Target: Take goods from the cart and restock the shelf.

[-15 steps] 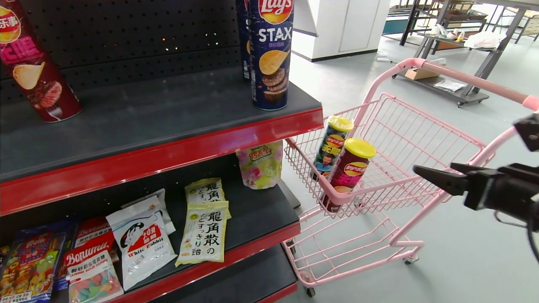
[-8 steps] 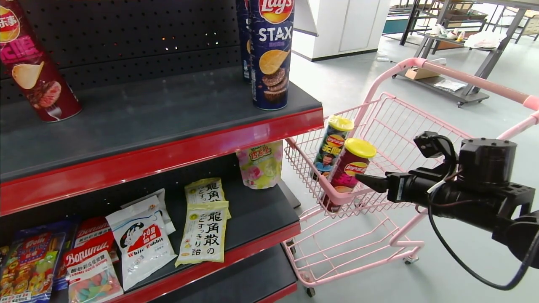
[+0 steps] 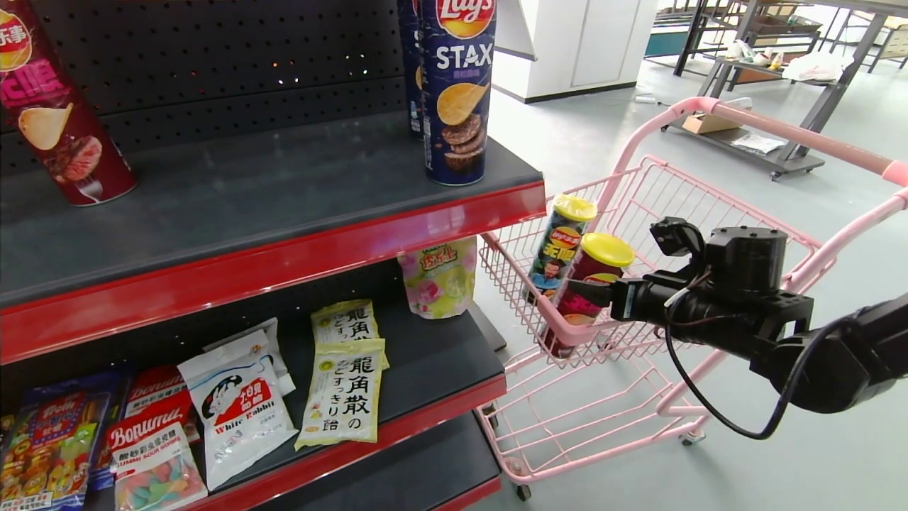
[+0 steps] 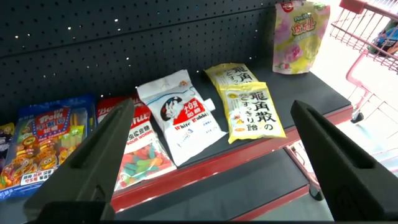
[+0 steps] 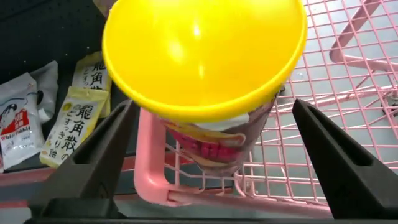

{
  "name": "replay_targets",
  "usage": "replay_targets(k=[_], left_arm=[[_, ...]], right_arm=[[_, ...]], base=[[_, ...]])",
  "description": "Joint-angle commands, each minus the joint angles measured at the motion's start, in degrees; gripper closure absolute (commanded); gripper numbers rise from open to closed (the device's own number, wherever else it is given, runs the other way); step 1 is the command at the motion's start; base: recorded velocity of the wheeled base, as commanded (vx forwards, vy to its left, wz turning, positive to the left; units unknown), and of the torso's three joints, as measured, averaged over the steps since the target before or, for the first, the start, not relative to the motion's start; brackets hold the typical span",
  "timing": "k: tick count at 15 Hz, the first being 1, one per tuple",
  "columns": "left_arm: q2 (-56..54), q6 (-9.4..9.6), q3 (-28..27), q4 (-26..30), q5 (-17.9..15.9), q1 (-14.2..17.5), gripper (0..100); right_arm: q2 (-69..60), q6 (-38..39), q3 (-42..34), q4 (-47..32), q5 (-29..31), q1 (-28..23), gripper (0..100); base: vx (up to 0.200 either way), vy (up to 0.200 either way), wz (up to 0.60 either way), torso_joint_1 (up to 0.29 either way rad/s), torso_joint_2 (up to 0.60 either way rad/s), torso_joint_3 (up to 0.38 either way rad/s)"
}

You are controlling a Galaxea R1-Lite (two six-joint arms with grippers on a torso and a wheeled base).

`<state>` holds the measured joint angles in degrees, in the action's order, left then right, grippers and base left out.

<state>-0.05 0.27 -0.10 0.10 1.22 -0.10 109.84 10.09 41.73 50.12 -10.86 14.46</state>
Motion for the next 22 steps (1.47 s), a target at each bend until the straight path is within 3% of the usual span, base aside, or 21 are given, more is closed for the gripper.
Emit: replay_targets(k=[1,7,8,14,22], left_arm=[[0.0,0.0,0.0,0.0,0.0,0.0,0],[0.0,0.0,0.0,0.0,0.0,0.0,0],[0.0,0.0,0.0,0.0,0.0,0.0,0],[0.0,0.0,0.0,0.0,0.0,0.0,0],[0.0,0.0,0.0,0.0,0.0,0.0,0]], right_arm=[[2.8,0.3,1.7,0.1,0.1,0.2,0],[6.9,2.1,6.3,0.2,0.8,0.3,0],[7.1,2.3,6.7,0.2,1.4,0.3,100],[4.9,2.3,6.5,0.5,1.5,-0.1,100],[-4.5,-4.2,13.5,-0.5,1.0,-6.5,100]], base=[[0.0,0.0,0.0,0.0,0.0,0.0],[0.0,0.0,0.0,0.0,0.0,0.0],[0.0,0.0,0.0,0.0,0.0,0.0],[0.0,0.0,0.0,0.0,0.0,0.0],[0.0,0.0,0.0,0.0,0.0,0.0]])
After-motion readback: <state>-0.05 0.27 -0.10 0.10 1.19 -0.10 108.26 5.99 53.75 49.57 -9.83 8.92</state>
